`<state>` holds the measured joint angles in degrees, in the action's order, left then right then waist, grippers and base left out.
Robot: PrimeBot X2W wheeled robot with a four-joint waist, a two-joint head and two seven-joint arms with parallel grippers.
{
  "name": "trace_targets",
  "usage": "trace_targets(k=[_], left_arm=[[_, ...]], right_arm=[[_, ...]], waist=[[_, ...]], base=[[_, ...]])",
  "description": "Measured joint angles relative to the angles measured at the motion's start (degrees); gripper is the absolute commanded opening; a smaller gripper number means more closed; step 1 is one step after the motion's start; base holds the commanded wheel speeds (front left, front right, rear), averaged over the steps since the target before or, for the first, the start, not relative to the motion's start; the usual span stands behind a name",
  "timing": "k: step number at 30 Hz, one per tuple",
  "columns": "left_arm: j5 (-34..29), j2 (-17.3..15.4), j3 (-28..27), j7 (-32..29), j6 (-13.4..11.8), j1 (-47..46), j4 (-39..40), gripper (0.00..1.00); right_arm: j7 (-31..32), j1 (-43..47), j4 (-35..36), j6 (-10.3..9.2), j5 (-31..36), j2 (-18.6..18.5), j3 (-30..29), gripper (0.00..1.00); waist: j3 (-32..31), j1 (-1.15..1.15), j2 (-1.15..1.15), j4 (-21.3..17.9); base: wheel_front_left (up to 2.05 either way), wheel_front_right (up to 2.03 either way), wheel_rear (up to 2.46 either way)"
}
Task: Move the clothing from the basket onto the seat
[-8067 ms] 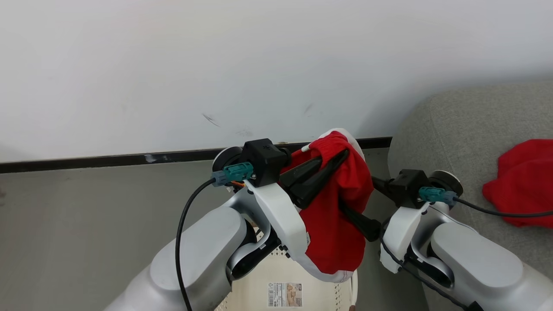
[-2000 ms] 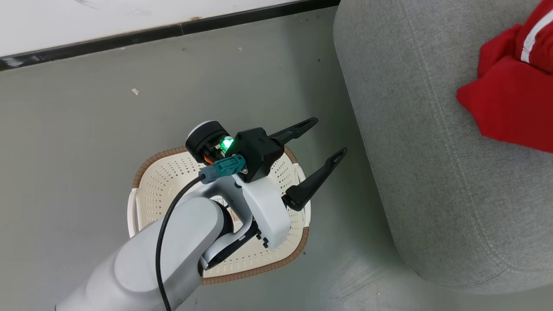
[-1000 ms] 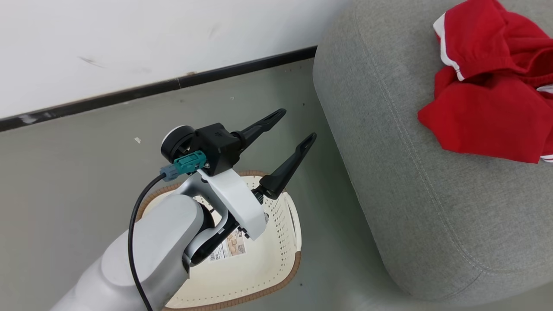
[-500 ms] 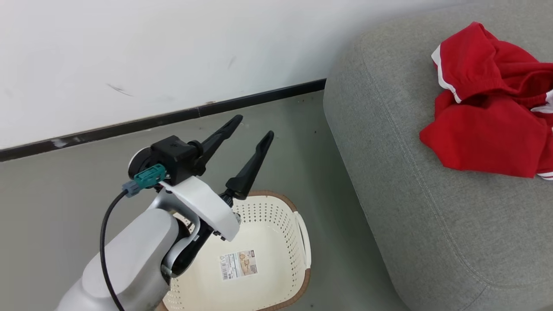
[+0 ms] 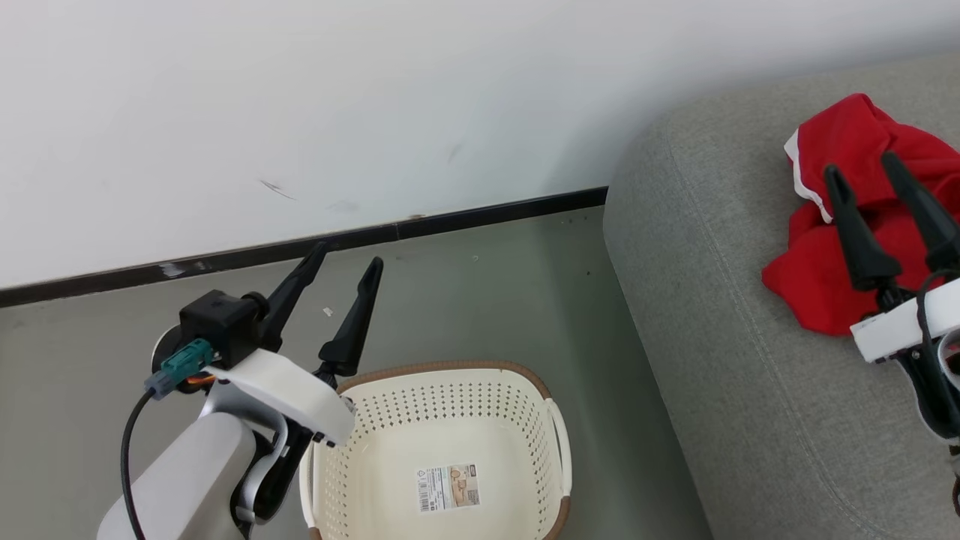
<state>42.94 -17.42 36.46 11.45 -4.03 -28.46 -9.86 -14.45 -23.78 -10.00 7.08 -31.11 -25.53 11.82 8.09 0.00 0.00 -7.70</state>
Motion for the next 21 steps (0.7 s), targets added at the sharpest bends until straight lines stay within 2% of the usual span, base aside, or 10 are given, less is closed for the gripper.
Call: trace_targets(k=[13, 17, 21], left_arm=[[2.91, -0.73, -7.21, 2.72, -3.97, 9.16, 0.01, 1.00], [-0.19, -2.32, -7.86, 2.76, -6.01, 11.48, -0.41, 1.00], [-0.69, -1.63, -9.48, 2.77, -7.54, 13.86, -0.67, 1.00]], right_arm=[[0.00, 7.15, -0.40, 0.00, 2.21, 4.71, -1.57, 1.00], [0.00, 9.21, -0.26, 0.00, 2.63, 6.57, -2.37, 1.00], [0.00, 11.59, -0.33, 0.00, 4.68, 7.90, -2.57, 1.00]], waist=[[-3.03, 0.00, 0.00, 4.66], [-3.67, 0.00, 0.00, 5.93], [-4.22, 0.00, 0.00, 6.94]], base=[[0.00, 0.00, 0.00], [0.00, 0.00, 0.00], [0.00, 0.00, 0.00]])
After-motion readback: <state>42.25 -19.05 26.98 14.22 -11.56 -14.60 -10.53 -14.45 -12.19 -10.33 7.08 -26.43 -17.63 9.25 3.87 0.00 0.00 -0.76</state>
